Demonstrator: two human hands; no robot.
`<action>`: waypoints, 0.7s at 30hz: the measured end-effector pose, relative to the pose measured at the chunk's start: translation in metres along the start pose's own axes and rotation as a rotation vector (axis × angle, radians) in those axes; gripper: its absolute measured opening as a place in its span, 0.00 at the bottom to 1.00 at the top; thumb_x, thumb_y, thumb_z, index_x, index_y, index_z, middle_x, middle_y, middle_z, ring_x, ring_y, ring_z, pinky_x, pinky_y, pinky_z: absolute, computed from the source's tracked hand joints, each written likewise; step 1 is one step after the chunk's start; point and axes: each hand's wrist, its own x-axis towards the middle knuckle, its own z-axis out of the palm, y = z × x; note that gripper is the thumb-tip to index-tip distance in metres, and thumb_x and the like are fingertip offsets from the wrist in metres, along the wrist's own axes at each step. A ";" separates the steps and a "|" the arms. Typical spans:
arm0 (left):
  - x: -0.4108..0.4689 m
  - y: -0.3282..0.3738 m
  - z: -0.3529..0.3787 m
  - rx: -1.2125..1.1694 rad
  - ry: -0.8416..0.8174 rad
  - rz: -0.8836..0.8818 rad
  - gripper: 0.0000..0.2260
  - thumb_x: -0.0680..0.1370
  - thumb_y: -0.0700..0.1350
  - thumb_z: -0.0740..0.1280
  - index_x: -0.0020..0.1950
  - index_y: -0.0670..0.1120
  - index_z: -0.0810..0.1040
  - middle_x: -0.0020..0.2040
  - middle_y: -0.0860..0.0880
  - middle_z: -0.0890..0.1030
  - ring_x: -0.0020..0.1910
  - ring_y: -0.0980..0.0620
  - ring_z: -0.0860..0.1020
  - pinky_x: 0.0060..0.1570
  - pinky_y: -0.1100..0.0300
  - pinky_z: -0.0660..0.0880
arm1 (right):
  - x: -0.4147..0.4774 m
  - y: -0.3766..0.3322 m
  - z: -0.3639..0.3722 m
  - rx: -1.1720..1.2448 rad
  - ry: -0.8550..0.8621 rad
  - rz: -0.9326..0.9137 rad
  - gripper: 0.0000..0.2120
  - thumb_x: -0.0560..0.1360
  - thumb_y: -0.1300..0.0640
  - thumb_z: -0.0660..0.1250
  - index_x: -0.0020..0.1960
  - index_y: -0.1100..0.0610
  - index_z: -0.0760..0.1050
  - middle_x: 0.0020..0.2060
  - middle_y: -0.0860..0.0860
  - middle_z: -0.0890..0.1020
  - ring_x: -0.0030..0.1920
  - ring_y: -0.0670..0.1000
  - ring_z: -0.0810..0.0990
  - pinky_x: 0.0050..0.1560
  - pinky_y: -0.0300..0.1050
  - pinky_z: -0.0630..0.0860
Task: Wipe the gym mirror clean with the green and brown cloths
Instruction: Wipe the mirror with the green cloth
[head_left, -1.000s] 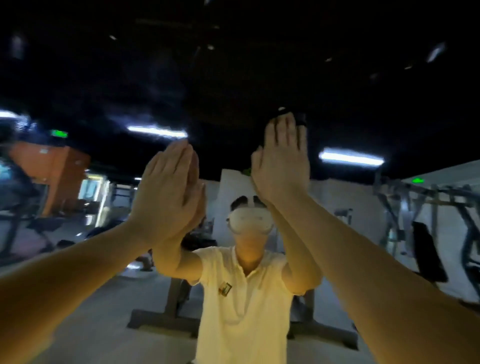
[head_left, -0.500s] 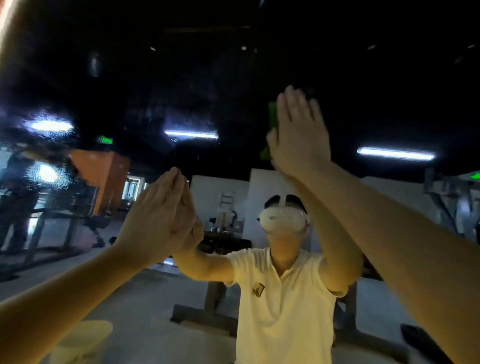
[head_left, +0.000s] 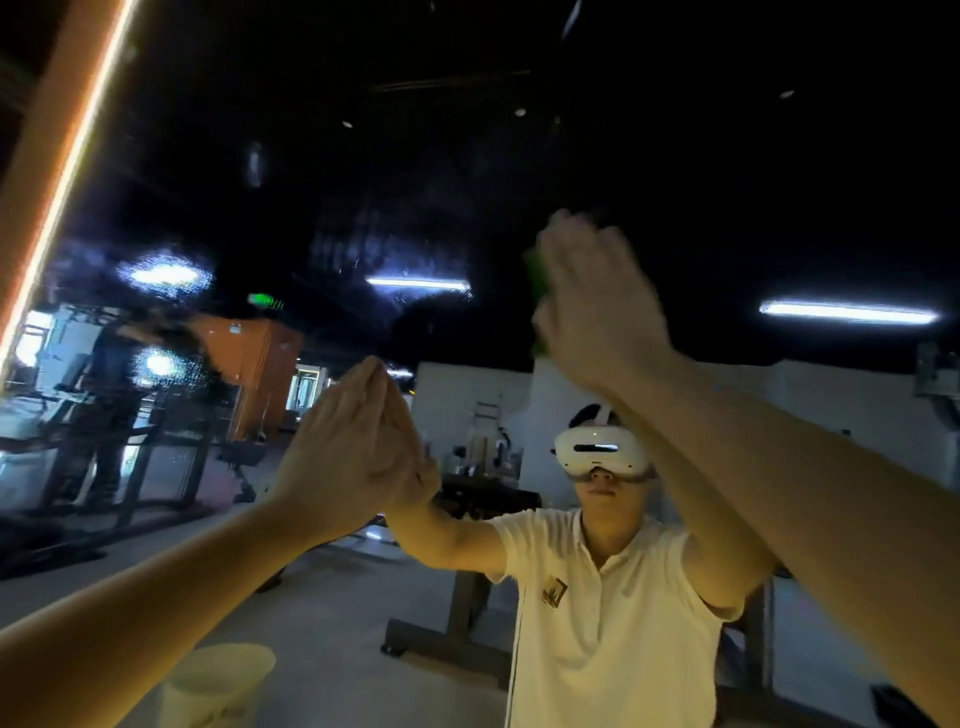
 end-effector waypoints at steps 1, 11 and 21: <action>0.002 0.005 0.000 -0.009 -0.021 0.001 0.46 0.75 0.68 0.50 0.84 0.37 0.50 0.84 0.40 0.50 0.83 0.44 0.48 0.79 0.51 0.47 | 0.005 0.015 0.000 -0.041 -0.013 0.144 0.33 0.83 0.45 0.47 0.83 0.62 0.51 0.82 0.61 0.55 0.82 0.59 0.52 0.81 0.58 0.51; -0.031 0.015 -0.007 -0.141 -0.041 -0.005 0.37 0.76 0.57 0.50 0.82 0.38 0.57 0.82 0.36 0.59 0.82 0.38 0.56 0.79 0.47 0.51 | -0.107 -0.115 0.017 0.108 -0.155 -0.300 0.34 0.84 0.44 0.40 0.83 0.63 0.39 0.82 0.64 0.41 0.82 0.63 0.39 0.80 0.63 0.42; -0.095 0.061 0.021 -0.161 -0.068 -0.015 0.39 0.79 0.49 0.67 0.84 0.40 0.50 0.84 0.39 0.54 0.83 0.40 0.54 0.79 0.39 0.56 | -0.190 -0.057 0.020 0.510 -0.055 -0.286 0.21 0.77 0.58 0.67 0.69 0.59 0.71 0.64 0.65 0.77 0.62 0.66 0.76 0.64 0.68 0.75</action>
